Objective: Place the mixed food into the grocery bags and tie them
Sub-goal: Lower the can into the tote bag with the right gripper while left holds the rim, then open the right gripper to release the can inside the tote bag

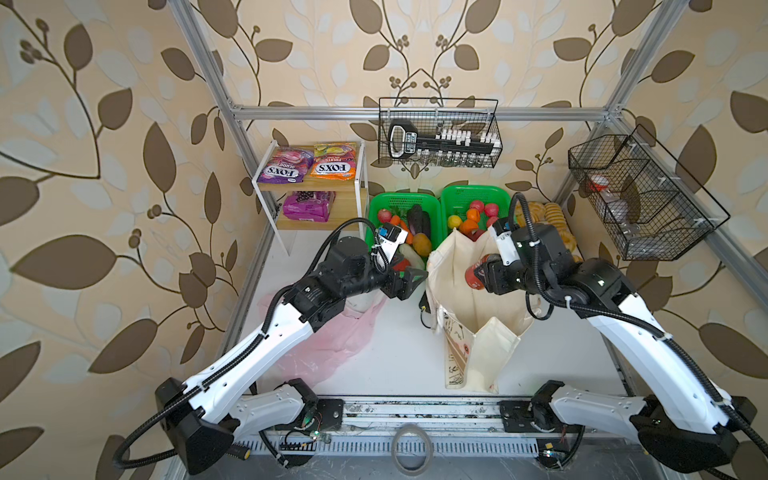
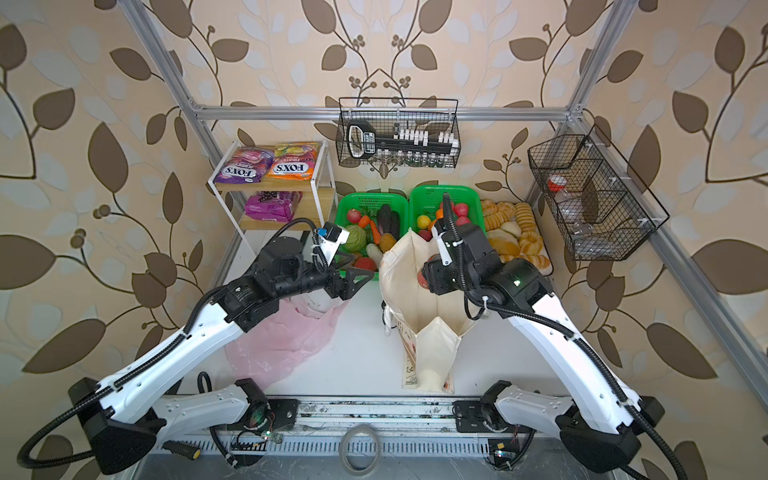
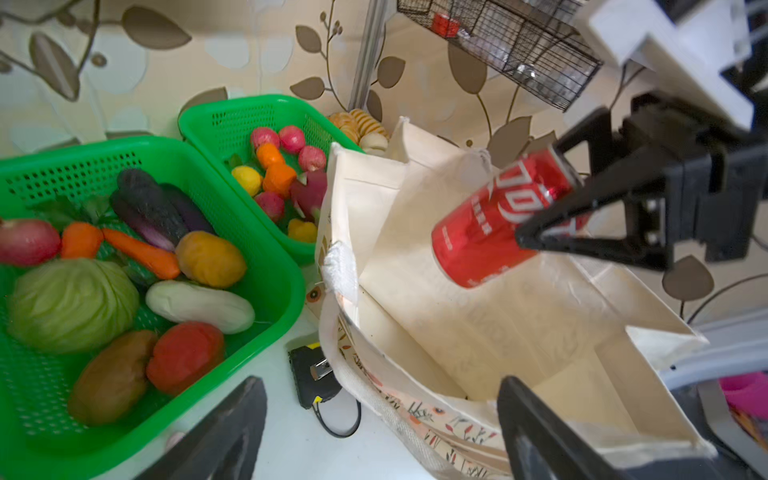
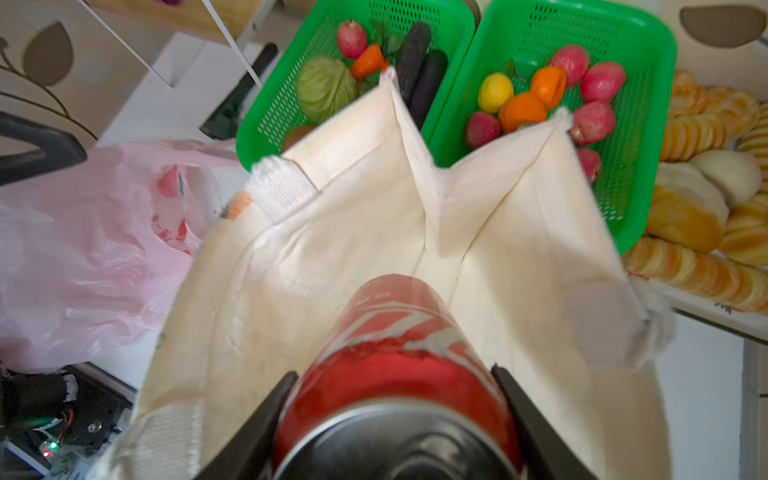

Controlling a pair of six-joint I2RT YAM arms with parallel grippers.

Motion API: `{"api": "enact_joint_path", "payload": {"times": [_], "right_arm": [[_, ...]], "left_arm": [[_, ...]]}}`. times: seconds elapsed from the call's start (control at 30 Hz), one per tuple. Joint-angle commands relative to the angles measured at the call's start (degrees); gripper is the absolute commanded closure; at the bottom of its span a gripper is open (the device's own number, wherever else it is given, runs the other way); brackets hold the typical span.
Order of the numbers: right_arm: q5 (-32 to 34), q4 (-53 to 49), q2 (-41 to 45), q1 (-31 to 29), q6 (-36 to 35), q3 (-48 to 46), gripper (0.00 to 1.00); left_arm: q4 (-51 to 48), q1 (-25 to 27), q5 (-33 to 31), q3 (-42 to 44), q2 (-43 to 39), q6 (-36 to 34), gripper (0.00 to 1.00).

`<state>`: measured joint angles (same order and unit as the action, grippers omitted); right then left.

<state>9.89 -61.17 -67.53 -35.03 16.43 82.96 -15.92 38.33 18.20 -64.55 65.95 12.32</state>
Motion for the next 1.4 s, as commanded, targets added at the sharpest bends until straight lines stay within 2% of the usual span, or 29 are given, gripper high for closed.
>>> {"api": "enact_joint_path", "payload": {"times": [0.0, 0.17, 0.4, 0.5, 0.57, 0.6, 0.67, 0.77, 0.9, 1.0, 1.37], "right_arm": [[2.74, 5.35, -0.44, -1.53, 1.18, -2.86, 0.63], [3.51, 9.02, -1.21, -3.28, -0.36, -8.27, 0.64], [1.57, 10.99, -3.17, -3.62, -4.22, -13.02, 0.65], [1.01, 11.58, -3.74, -3.16, -4.83, -13.94, 0.65], [0.18, 11.81, -4.78, -2.53, -4.91, -14.38, 0.66], [-0.76, 12.79, -6.49, -1.75, -4.72, -15.17, 0.66], [-1.23, 13.26, -8.34, -0.65, -3.77, -15.55, 0.66], [-0.03, 13.51, -10.57, 1.15, -2.42, -15.39, 0.67], [0.85, 15.94, -12.28, 2.14, -3.03, -15.55, 0.67], [0.27, 17.2, -14.38, 3.81, -0.92, -15.0, 0.66], [4.35, 22.89, -19.97, 4.97, 5.74, -15.96, 0.67]], "left_arm": [[0.23, 0.43, 3.96, -3.72, 3.28, 12.01, 0.13], [-2.74, 0.44, 5.71, -6.48, 9.0, 15.65, 0.19], [-3.07, 0.43, 6.19, -6.9, 12.2, 17.29, 0.27], [-2.67, 0.48, 7.09, -6.88, 13.3, 18.39, 0.36], [-2.2, 0.45, 8.17, -7.08, 14.08, 19.26, 0.47], [-2.02, 0.5, 8.6, -7.27, 14.63, 20.35, 0.62], [-1.43, 0.45, 9.17, -7.17, 14.9, 21.56, 0.76], [-1.11, 0.46, 9.77, -7.03, 14.99, 23.5, 0.85], [-0.37, 0.51, 9.75, -6.34, 14.33, 27.01, 0.9], [1.03, 0.52, 10.18, -5.71, 13.36, 29.39, 0.9], [1.27, 0.52, 10.22, -6.02, 11.44, 29.17, 0.92]]}}
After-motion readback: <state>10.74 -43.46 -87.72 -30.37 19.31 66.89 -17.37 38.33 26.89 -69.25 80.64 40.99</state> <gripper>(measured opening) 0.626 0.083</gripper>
